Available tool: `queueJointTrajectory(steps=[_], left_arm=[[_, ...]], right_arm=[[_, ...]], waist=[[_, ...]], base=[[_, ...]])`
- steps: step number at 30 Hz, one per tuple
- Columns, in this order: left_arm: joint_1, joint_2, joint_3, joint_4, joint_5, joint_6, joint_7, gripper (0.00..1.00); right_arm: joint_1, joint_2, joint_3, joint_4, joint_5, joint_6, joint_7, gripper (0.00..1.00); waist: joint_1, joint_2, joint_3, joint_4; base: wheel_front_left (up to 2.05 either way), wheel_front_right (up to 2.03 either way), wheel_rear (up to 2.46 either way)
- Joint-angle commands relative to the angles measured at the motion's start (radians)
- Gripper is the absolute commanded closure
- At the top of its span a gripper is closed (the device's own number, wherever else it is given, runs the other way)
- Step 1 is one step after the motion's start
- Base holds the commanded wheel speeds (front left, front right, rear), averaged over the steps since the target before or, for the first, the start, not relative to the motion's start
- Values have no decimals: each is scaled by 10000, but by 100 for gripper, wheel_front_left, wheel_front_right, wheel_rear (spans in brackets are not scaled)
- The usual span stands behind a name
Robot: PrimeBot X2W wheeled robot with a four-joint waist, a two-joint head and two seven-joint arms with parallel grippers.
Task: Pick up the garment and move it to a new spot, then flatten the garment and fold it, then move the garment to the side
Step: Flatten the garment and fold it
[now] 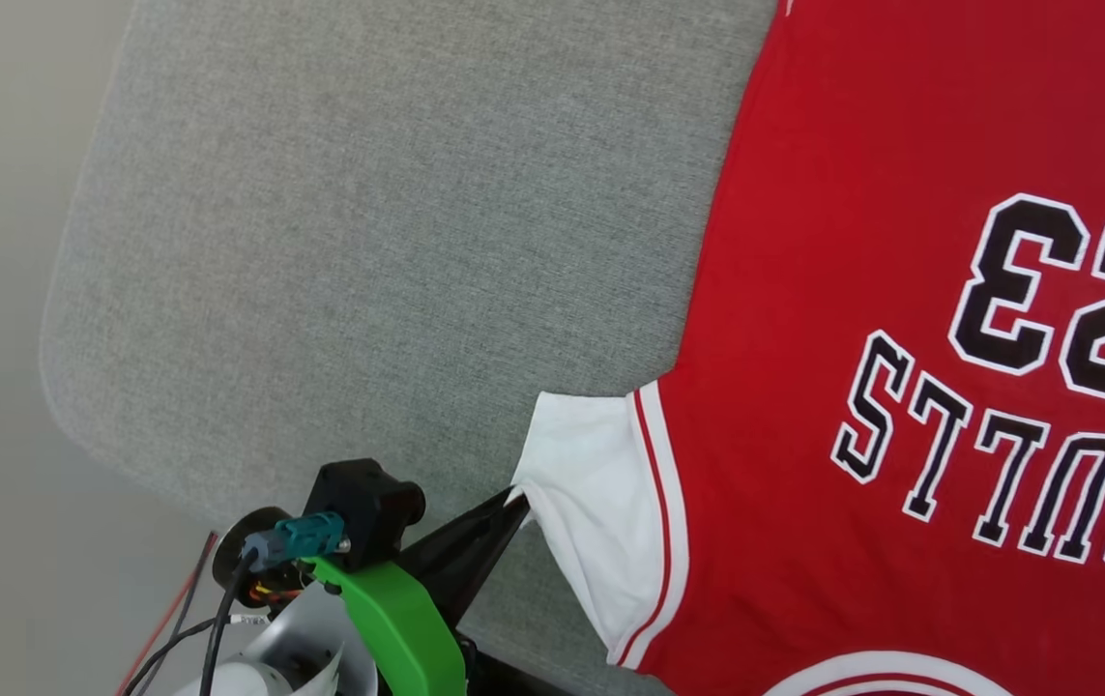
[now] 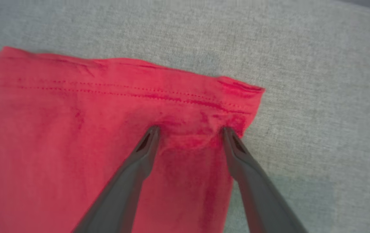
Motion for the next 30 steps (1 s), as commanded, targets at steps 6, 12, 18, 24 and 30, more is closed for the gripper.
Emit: queueJointTrajectory(steps=[6, 12, 18, 24, 30], left_arm=[[-179, -137, 40, 134, -18, -79, -159, 100], [-255, -202, 125, 267, 41, -111, -406, 100], [-240, -162, 178, 468, -51, -92, -400, 100], [-58, -86, 320, 738, -461, -54, -323, 100], [280, 262, 321, 1053, -551, 85, -165, 100]], right_arm=[[709, 32, 290, 285, 99, -7, 480, 85], [961, 59, 278, 122, 147, -7, 438, 100], [1277, 103, 215, 37, 185, -7, 126, 100], [2136, 326, 116, 294, 188, -7, -240, 100], [3215, 782, -85, 422, 284, -7, -555, 100]], waist=[[-1, 0, 181, 255], [-1, 0, 86, 196], [-1, 0, -350, -30], [-1, 0, -1220, -484], [-1, 0, -2294, -1098]], base=[[0, 0, 0], [0, 0, 0], [0, 0, 0], [0, 0, 0], [0, 0, 0]])
